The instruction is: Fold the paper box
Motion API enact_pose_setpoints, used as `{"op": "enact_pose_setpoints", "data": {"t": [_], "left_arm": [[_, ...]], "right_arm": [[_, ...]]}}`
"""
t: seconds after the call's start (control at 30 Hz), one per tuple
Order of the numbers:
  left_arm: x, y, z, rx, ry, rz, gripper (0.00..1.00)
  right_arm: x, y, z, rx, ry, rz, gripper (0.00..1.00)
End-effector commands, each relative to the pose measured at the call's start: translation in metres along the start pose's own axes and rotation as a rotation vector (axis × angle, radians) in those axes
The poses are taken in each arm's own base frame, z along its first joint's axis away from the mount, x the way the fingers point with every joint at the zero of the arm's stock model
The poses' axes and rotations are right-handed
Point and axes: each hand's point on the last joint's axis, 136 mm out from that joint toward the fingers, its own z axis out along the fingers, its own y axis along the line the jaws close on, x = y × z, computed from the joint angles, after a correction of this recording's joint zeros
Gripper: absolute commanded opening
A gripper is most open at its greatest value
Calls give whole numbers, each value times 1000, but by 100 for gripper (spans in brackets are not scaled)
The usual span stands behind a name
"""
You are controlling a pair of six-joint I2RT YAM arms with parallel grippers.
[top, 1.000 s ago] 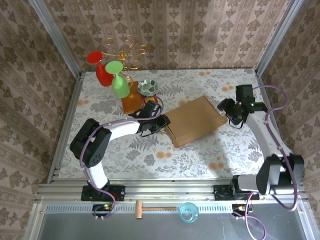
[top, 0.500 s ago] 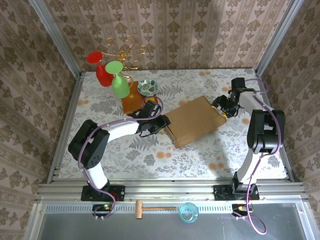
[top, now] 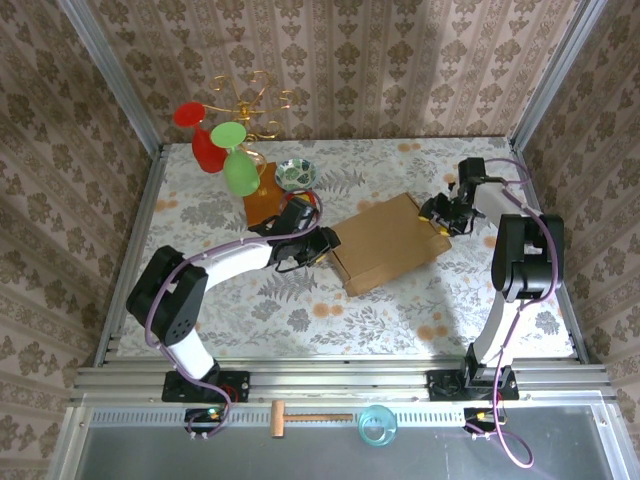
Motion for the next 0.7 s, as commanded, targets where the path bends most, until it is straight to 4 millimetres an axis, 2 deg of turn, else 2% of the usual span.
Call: {"op": "enact_pose_setpoints", "data": {"t": [0.0, 0.17, 0.37, 0.53, 0.67], "left_arm": [[2, 9, 2, -29, 28, 19, 49], [0, 23, 7, -58, 41, 33, 48], [-3, 42, -1, -151, 27, 85, 44], [-9, 40, -5, -134, 2, 99, 44], [-9, 39, 1, -118, 11, 95, 42]], "right_arm": [[25, 8, -14, 18, 27, -36, 56], [41, 13, -26, 22, 4, -38, 55], [42, 10, -25, 14, 23, -52, 57], [35, 15, -26, -26, 13, -74, 60], [31, 13, -23, -35, 32, -89, 62]]}}
